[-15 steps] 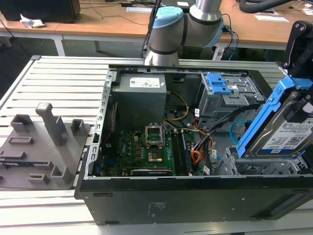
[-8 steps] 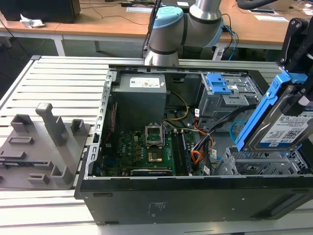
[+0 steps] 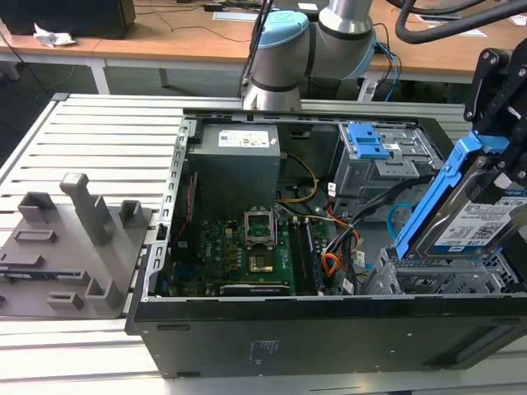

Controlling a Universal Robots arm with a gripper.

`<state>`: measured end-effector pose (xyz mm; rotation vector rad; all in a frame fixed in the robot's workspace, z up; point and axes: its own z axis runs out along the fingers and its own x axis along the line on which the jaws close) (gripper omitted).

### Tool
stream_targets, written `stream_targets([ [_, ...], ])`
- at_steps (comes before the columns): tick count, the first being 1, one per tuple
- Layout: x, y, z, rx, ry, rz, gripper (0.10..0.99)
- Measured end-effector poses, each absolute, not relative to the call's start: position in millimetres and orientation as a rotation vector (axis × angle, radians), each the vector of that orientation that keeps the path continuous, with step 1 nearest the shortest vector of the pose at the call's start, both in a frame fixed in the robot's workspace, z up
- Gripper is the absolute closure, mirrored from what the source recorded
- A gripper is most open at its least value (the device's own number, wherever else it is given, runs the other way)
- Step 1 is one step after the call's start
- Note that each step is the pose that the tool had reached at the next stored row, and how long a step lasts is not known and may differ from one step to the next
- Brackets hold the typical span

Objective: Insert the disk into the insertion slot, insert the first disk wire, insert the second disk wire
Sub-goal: 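Insert the disk into the insertion slot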

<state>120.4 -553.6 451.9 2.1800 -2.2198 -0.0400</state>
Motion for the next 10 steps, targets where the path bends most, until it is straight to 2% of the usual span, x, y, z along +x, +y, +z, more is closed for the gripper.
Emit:
stream_targets([
  [10, 121, -550, 438, 2.180, -2.220, -0.040, 0.722],
])
